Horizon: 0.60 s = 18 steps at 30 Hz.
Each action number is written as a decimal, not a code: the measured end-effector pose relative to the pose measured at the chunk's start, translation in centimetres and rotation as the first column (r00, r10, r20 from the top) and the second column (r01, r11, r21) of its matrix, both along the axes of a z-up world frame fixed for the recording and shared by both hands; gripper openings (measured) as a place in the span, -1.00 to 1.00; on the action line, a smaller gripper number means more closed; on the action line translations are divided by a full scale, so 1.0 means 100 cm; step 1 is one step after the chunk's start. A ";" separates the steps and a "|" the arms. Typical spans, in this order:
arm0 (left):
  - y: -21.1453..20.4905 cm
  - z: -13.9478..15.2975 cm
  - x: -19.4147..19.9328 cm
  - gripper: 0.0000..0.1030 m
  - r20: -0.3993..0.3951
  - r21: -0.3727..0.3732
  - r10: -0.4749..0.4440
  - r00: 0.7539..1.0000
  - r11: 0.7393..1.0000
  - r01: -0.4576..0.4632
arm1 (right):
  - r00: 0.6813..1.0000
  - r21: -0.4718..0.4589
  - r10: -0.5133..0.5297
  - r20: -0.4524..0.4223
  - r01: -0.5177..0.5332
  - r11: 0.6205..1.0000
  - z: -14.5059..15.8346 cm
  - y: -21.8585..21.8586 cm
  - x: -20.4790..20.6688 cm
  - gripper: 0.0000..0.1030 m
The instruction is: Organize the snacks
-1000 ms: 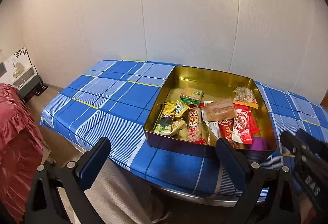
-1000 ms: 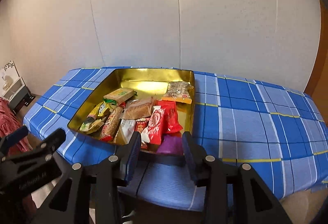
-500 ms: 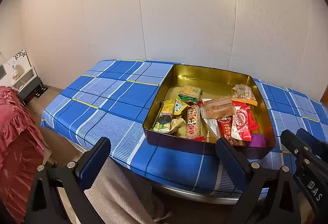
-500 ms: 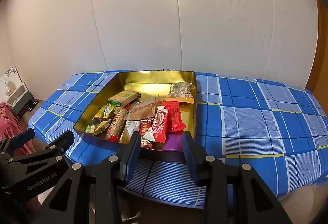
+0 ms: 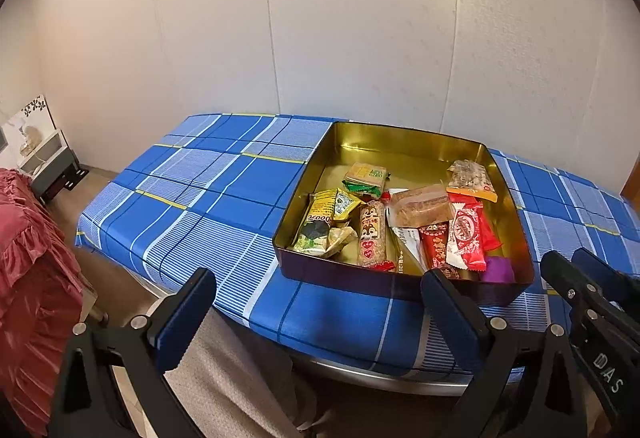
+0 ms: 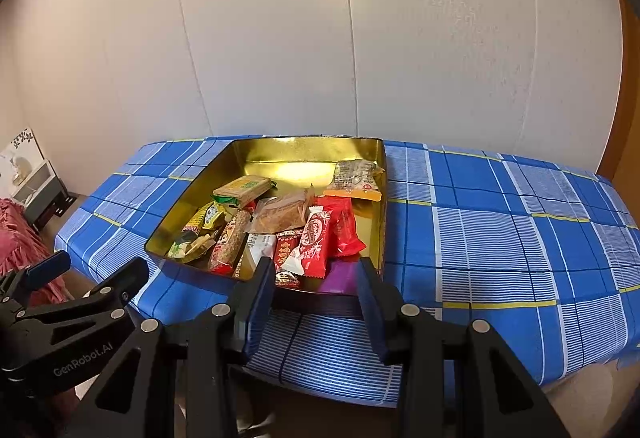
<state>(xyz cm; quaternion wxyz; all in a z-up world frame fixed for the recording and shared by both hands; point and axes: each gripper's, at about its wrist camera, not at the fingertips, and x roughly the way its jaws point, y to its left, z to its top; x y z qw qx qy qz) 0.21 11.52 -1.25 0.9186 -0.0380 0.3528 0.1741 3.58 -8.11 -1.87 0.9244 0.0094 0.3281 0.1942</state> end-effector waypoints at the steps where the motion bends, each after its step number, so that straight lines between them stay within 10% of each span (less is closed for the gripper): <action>1: 0.000 0.000 0.000 0.99 0.000 0.000 -0.002 1.000 1.000 0.002 | 1.000 -0.001 0.001 -0.001 -0.001 1.000 0.000 0.000 0.000 -0.18; 18: -0.004 0.000 0.000 0.99 -0.006 -0.013 -0.026 1.000 1.000 0.026 | 1.000 -0.001 -0.006 -0.004 0.006 1.000 -0.001 0.000 0.001 -0.18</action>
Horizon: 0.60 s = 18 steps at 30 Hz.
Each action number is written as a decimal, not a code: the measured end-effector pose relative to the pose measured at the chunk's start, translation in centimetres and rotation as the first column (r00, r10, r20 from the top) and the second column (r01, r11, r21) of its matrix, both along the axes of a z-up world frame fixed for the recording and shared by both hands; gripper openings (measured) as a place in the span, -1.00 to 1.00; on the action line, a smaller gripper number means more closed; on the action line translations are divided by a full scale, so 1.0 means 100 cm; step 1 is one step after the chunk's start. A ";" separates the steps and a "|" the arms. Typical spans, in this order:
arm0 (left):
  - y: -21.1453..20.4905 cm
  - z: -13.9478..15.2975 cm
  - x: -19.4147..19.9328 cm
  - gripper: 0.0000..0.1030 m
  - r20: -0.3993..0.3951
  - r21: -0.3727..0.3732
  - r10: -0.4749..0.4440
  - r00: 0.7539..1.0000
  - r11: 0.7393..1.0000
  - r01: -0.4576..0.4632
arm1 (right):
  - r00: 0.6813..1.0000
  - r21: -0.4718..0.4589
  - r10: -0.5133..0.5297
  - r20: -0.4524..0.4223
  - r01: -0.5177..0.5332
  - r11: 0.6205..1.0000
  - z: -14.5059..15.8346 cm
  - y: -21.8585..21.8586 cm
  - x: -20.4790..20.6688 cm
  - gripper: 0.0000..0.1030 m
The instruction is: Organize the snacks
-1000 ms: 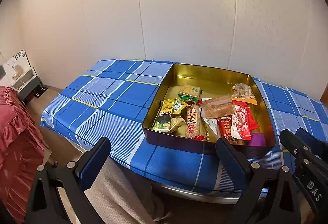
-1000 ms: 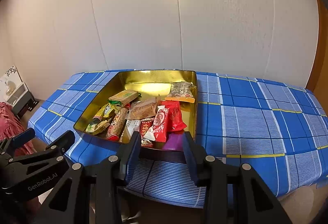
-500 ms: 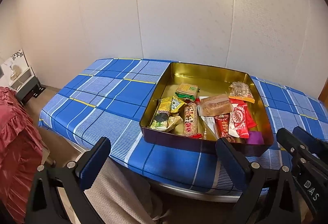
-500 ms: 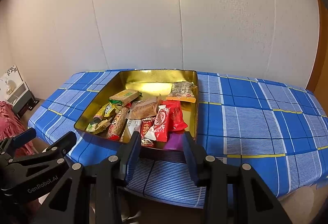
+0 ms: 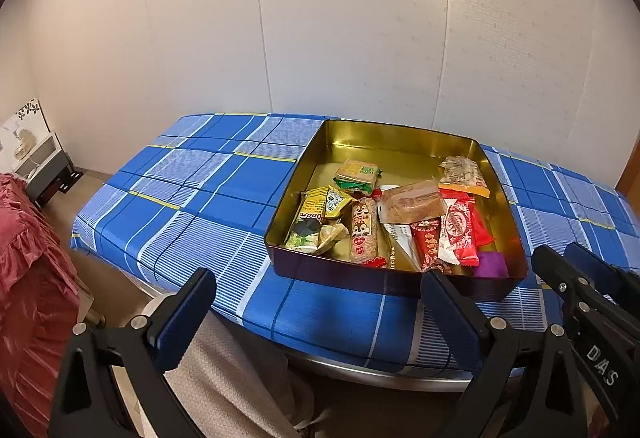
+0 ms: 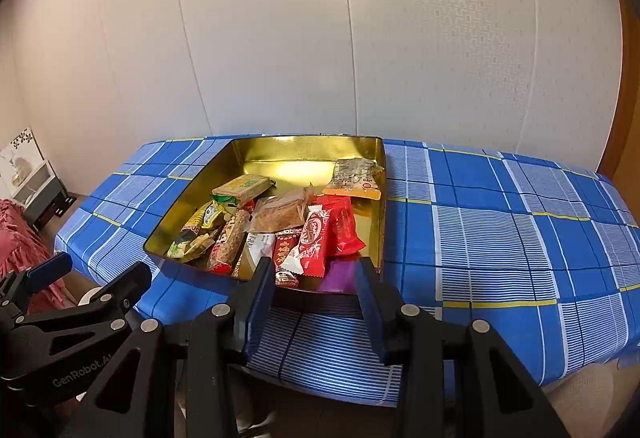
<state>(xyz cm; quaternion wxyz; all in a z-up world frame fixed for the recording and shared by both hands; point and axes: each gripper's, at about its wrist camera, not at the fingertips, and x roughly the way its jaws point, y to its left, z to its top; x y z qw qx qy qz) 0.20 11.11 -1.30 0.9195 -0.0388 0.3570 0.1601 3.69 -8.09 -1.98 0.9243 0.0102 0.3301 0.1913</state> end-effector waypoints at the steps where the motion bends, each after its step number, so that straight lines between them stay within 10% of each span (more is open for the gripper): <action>1: 0.000 0.000 0.000 0.99 -0.001 -0.003 0.000 1.000 1.000 0.000 | 1.000 0.000 0.000 0.000 0.000 1.000 0.000 0.000 0.000 -0.18; 18: 0.003 -0.002 0.001 0.99 -0.013 -0.036 -0.005 1.000 0.999 0.004 | 1.000 0.000 0.000 -0.008 0.000 1.000 -0.002 -0.001 0.002 -0.18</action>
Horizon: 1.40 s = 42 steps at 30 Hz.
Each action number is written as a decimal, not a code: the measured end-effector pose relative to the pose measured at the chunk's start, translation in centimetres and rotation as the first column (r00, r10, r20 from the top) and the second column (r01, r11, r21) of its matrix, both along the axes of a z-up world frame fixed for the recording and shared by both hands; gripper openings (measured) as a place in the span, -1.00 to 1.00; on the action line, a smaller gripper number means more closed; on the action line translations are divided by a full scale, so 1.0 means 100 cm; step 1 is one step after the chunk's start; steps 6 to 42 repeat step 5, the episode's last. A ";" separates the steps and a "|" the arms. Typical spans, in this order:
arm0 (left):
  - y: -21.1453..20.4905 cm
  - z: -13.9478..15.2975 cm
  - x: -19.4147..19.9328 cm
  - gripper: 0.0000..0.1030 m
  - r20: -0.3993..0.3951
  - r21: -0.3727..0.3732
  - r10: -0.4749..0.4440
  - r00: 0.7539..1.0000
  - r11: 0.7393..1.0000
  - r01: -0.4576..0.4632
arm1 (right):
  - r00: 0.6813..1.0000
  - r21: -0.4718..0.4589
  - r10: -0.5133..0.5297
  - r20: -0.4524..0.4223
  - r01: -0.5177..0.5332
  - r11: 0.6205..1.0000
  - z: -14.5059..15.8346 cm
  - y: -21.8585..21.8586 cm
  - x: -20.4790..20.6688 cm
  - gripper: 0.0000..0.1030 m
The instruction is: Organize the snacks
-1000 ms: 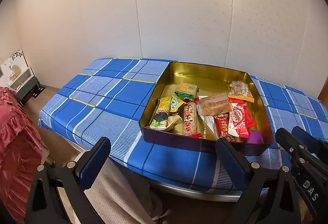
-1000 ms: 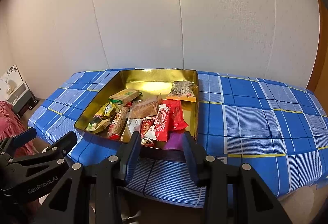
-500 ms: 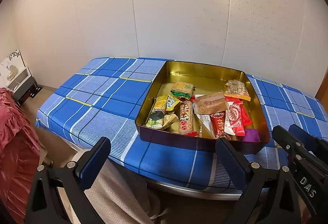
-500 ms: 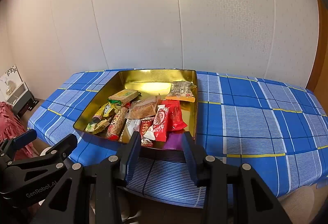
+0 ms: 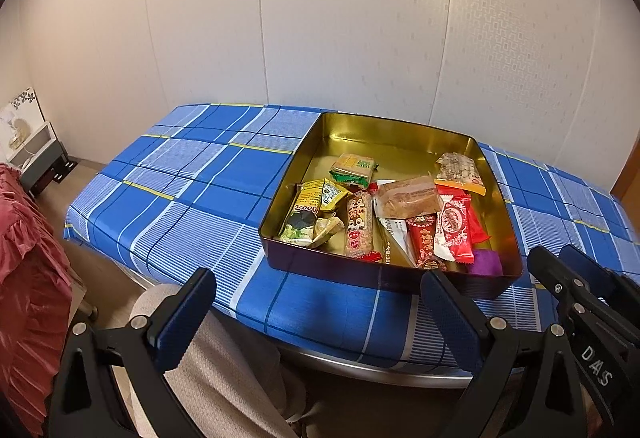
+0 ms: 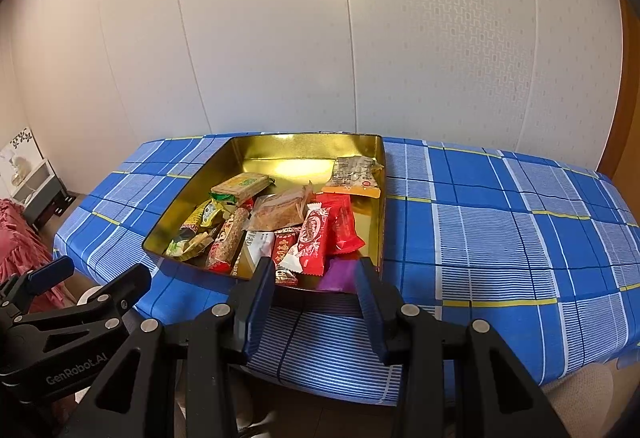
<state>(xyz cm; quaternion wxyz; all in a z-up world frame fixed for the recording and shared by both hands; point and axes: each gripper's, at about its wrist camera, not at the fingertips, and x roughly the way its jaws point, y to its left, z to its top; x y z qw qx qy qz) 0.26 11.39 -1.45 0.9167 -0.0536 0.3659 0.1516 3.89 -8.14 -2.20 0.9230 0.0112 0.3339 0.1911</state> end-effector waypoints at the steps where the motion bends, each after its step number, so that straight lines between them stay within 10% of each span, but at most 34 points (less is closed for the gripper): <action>1: -0.001 0.000 -0.001 0.99 0.003 0.004 0.000 1.000 1.000 0.000 | 1.000 0.000 -0.003 0.001 0.003 1.000 0.000 0.000 0.000 -0.18; 42: -0.003 0.001 -0.001 0.99 0.012 0.023 -0.001 1.000 1.000 0.000 | 1.000 0.003 -0.004 -0.001 0.004 1.000 0.000 -0.001 0.000 -0.18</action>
